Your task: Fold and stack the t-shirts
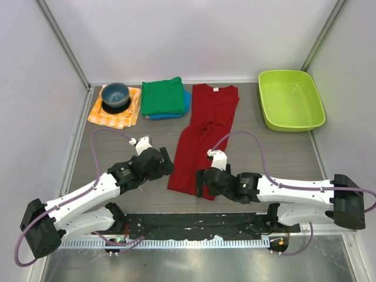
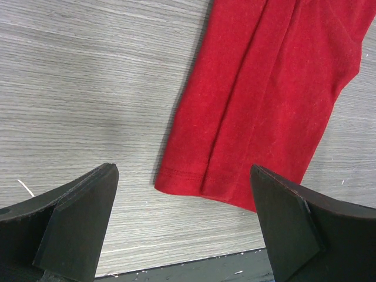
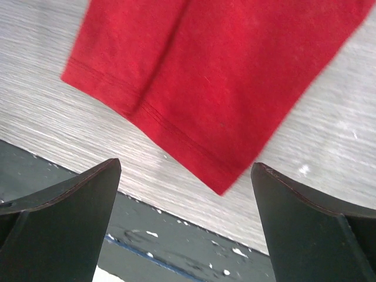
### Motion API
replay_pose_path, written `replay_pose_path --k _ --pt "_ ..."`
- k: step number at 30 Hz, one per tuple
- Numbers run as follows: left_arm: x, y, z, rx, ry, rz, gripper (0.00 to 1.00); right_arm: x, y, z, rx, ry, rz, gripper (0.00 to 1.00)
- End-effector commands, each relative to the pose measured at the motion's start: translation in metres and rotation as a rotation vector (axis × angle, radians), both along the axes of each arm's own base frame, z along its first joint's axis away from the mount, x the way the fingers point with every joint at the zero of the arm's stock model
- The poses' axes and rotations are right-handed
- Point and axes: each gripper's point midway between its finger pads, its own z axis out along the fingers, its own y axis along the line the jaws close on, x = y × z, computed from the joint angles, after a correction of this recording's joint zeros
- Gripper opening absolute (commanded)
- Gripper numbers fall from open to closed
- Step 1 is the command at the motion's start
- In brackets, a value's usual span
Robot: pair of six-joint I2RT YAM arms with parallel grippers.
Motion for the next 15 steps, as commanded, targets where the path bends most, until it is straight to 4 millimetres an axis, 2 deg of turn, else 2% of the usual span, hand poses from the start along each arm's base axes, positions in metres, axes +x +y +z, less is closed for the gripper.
replay_pose_path --k 1,2,3,5,6,8,12,15 --pt "0.008 -0.004 0.011 -0.033 -0.036 0.022 1.00 0.022 0.027 0.011 0.032 -0.113 0.016 1.00" --pt "0.008 -0.003 0.011 -0.034 -0.038 0.024 1.00 0.026 0.035 0.012 0.051 -0.128 0.013 1.00" --pt "0.008 -0.004 0.012 -0.035 -0.039 0.023 1.00 0.030 0.036 -0.002 0.018 -0.116 0.010 1.00" --pt "0.009 -0.005 0.013 -0.036 -0.042 0.021 1.00 0.035 0.049 -0.006 0.045 -0.126 0.021 1.00" --pt "0.009 -0.005 0.012 -0.033 -0.041 0.020 1.00 0.036 0.050 -0.018 0.019 -0.120 0.023 1.00" --pt "0.009 -0.005 0.011 -0.031 -0.039 0.018 1.00 0.043 0.055 -0.024 0.031 -0.126 0.017 1.00" --pt "0.009 -0.005 0.009 -0.023 -0.034 0.013 1.00 0.042 0.056 -0.039 0.029 -0.104 0.034 1.00" --pt "0.008 -0.003 0.008 -0.023 -0.035 0.016 1.00 0.031 0.045 -0.052 0.007 -0.050 0.043 1.00"
